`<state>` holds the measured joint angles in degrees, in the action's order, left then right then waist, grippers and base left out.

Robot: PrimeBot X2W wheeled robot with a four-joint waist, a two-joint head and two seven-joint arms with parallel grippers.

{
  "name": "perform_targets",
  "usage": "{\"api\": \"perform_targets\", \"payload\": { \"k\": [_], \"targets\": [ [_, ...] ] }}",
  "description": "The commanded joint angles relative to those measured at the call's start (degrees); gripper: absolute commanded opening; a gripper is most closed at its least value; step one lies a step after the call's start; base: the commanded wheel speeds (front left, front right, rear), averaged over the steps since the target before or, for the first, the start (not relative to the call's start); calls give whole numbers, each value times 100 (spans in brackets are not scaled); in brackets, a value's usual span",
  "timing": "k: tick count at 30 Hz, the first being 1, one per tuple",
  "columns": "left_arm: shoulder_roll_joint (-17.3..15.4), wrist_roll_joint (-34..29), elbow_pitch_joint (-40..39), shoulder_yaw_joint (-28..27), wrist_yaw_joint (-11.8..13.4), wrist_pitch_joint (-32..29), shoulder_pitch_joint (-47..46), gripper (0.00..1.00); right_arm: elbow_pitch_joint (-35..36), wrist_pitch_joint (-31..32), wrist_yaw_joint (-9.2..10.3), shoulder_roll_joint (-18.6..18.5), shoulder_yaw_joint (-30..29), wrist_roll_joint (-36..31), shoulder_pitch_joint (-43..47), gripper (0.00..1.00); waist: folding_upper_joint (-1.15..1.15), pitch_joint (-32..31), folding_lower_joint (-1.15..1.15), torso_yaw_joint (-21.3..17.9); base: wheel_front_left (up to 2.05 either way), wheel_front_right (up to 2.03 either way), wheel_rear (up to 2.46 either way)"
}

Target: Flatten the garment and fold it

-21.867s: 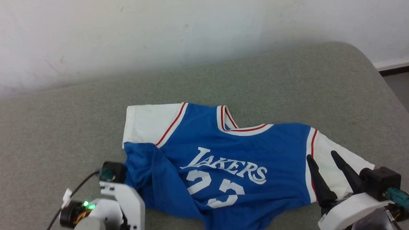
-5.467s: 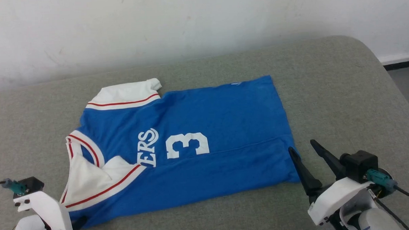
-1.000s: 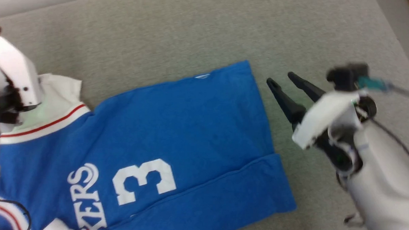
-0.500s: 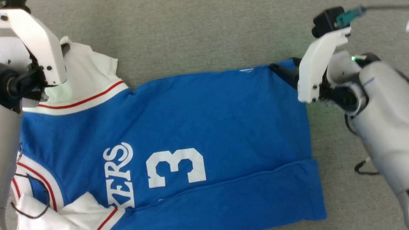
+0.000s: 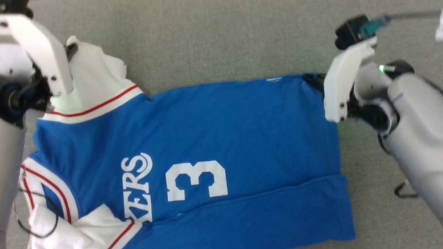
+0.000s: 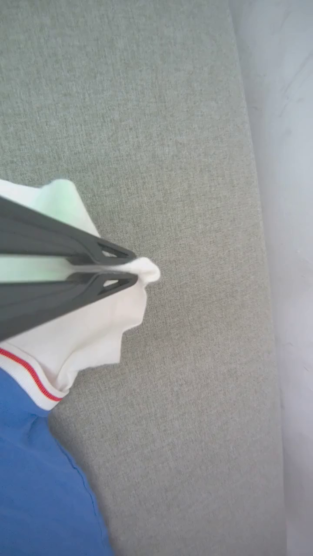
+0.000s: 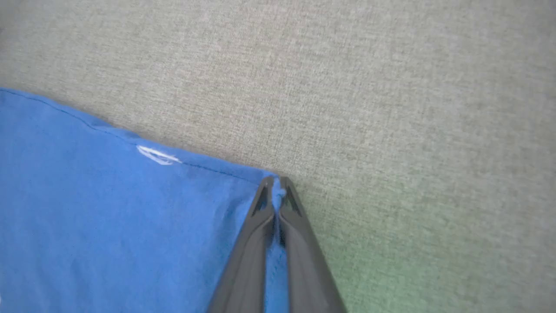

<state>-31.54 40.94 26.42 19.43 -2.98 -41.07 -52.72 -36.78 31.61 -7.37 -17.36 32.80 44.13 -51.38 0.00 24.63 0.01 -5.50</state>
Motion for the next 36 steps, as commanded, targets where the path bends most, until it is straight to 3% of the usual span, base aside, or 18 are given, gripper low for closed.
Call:
{"api": "perform_targets", "payload": {
  "k": [1, 6, 10, 16, 23, 28, 29, 30, 31, 32, 36],
  "targets": [
    [-60, 60, -33, -63, -26, 128, 178, 0, 16, -297, -12, -2, 72, -38, 243, 0, 0, -271, -1, -34, 0, 0, 0],
    [-215, 308, -324, -401, 14, 611, 938, 0, 290, -1485, -12, -180, -130, 43, 715, 0, 0, -900, -1, -31, 0, 0, 0],
    [-425, 537, -865, -753, 134, 946, 1902, 0, 607, -1947, -12, -322, -147, 130, 1309, 0, 0, -1376, -1, -21, 0, 0, 0],
    [-626, 733, -2060, -1279, 646, 1330, 3688, 0, 1071, -2443, -12, -516, -304, 183, 2317, 0, 0, -1888, -1, 76, 0, 0, 0],
    [-433, 864, -3265, -1515, 1194, 1547, 5584, 0, 1162, -2486, -12, -539, -573, 337, 3310, 0, 0, -2140, -1, 203, 0, 0, 0],
    [-97, 970, -3482, -1416, 1394, 1659, 6456, 0, 997, -2614, -12, -390, -709, 317, 3669, 0, 0, -2115, -1, 211, 0, 0, 0],
    [-14, 979, -3434, -1395, 1415, 1720, 6536, 0, 920, -2639, -12, -349, -724, 307, 3712, 16, 0, -2106, -1, 205, 0, 0, 0],
    [63, 972, -3340, -1353, 1439, 1762, 6592, 18, 858, -2664, -12, -316, -717, 289, 3755, 47, 0, -2102, -1, 208, 0, 0, 0],
    [127, 977, -3250, -1285, 1438, 1761, 6635, 74, 804, -2707, -12, -274, -729, 287, 3799, 100, 0, -2100, -1, 205, 0, 0, 0],
    [210, 1005, -3185, -1243, 1419, 1796, 6651, 100, 754, -2714, -12, -243, -721, 275, 3852, 100, 0, -2101, -1, 200, 0, 0, 0],
    [395, 855, -2990, -1220, 1457, 2178, 6702, 100, 788, -2795, -12, -265, -720, 236, 4165, 100, 0, -2147, -1, 200, 0, 0, 0]
  ]
}}
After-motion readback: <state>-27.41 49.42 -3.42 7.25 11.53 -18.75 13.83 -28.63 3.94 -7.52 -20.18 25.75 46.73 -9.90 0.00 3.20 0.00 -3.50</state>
